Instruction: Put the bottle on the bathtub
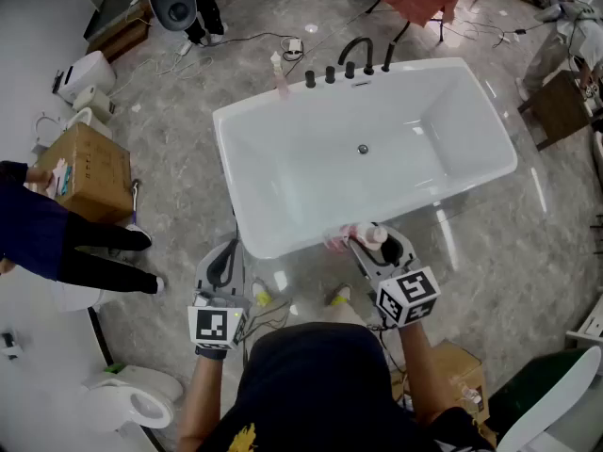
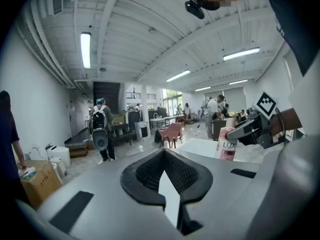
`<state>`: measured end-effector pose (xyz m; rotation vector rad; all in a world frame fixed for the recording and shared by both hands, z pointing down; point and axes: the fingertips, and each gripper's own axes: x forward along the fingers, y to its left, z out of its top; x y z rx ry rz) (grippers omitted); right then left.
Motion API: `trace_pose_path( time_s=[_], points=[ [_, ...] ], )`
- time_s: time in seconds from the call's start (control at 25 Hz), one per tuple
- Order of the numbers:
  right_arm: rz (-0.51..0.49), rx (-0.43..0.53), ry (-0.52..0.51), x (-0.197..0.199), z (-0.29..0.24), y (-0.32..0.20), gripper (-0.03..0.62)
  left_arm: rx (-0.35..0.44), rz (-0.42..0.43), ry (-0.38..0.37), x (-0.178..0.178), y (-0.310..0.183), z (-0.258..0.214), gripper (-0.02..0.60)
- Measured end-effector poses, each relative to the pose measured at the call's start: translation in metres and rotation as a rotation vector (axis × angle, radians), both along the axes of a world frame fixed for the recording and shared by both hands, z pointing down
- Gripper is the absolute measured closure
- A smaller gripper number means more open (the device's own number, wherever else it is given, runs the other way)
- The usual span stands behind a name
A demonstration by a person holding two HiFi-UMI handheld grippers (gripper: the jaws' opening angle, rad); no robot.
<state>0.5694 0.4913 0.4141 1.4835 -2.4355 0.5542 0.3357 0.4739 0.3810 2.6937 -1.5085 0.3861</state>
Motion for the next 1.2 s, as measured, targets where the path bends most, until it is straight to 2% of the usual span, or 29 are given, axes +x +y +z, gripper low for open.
trace_pose_path(
  time_s=[0.16,0.36,0.56,0.68,0.92,1.08,1.2],
  points=[
    [0.035,-0.029,0.022,-0.088,0.007,-0.021,0.376,0.029,0.021,0.024,-0.089,-0.023,-0.009,0.565],
    [0.183,-0.073,-0.027,-0.178,0.011,-0.056,0.376,0.066,0.108,-0.013,-0.189,-0.062,-0.007,0.565],
    [0.22,-0.059,-0.03,-0.268,0.005,-0.106,0.376,0.068,0.101,-0.035,-0.298,-0.109,-0.001,0.565],
    [0.223,-0.073,0.007,-0.309,0.012,-0.133,0.376,0.052,0.09,-0.038,-0.346,-0.14,0.004,0.565],
    [0.21,-0.082,0.078,-0.353,0.042,-0.217,0.376,-0.002,0.082,-0.051,-0.389,-0.216,0.035,0.565],
    [0.217,-0.097,0.08,-0.37,0.072,-0.3,0.376,-0.032,0.109,-0.088,-0.399,-0.295,0.047,0.565],
    [0.234,-0.112,0.049,-0.37,0.093,-0.372,0.376,-0.06,0.107,-0.114,-0.392,-0.368,0.052,0.565]
  ],
)
